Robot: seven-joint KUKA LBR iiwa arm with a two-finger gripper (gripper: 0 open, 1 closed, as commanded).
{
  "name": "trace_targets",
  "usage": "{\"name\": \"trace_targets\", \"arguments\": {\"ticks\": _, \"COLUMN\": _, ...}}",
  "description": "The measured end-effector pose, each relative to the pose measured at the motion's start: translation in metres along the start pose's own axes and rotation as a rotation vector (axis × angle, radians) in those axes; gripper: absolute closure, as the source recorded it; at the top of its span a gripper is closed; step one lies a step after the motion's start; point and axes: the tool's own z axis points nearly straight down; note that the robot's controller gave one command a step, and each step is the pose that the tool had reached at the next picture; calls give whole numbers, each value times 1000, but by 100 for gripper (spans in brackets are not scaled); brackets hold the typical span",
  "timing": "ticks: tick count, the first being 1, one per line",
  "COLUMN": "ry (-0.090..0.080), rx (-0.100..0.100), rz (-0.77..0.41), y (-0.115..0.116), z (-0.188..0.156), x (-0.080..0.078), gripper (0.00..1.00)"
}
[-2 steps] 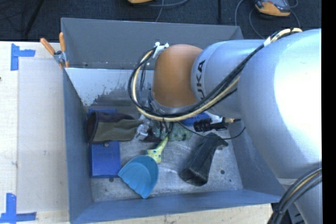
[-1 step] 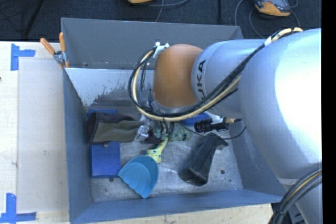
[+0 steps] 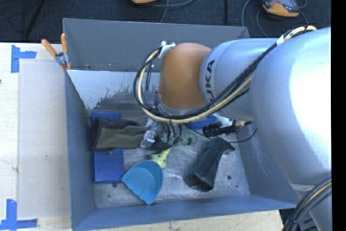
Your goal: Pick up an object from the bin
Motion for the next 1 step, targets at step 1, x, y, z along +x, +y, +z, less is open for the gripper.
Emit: {"name": "trace_targets", "arguments": {"ticks": 1, "ry": 4, "rx": 1, "rz": 0, "y": 0, "z": -20, "x": 1, "gripper": 100}}
